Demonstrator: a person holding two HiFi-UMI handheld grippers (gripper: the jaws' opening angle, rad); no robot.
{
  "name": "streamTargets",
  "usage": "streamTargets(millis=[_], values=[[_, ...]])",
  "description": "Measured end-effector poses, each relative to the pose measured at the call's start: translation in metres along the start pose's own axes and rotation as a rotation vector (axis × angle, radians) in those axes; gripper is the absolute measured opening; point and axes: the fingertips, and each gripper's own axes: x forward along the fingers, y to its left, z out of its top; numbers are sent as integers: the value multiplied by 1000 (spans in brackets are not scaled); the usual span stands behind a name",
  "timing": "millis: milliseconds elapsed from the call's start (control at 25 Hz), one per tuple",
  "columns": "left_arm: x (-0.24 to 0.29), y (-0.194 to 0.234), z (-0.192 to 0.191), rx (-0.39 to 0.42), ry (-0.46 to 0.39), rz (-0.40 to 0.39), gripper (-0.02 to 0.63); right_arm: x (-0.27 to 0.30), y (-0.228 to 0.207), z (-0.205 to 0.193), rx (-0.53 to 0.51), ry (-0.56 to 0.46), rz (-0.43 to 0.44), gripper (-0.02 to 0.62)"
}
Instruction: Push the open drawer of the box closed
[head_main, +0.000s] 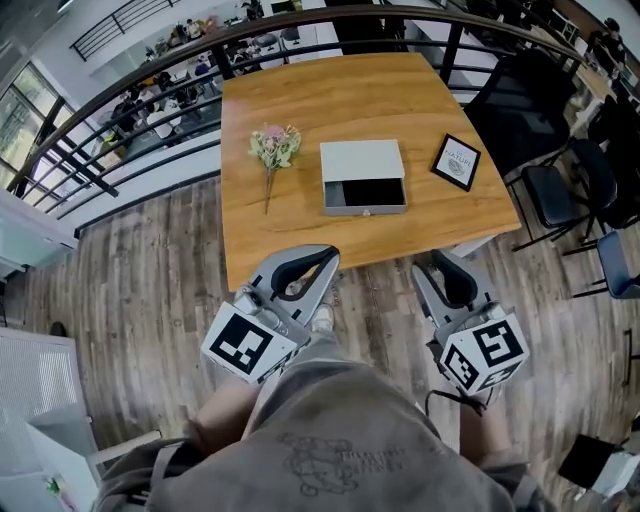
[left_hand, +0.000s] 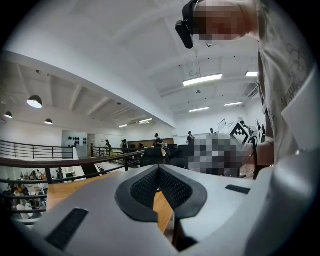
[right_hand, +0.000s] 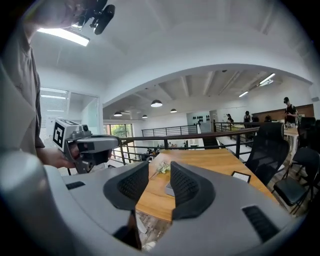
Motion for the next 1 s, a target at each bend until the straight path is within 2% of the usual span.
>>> streamTargets(millis=[160, 400, 560, 680, 800, 1000], values=[[20, 41, -21, -24, 52, -26, 15, 53, -14, -22, 61, 101, -10, 149], [38, 98, -69, -99, 164, -56, 15, 133, -27, -70, 36, 293, -15, 147], [47, 132, -108, -132, 247, -82, 15, 176, -42, -111, 147, 390, -33, 144], [52, 150, -128, -144, 277, -102, 15, 195, -55, -142, 234, 456, -74, 141], [58, 161, -150, -157, 314, -117, 15, 206, -70, -170, 248, 534, -111, 141], [67, 171, -190, -208, 395, -100, 15, 224, -86, -212, 276, 650, -96, 141]])
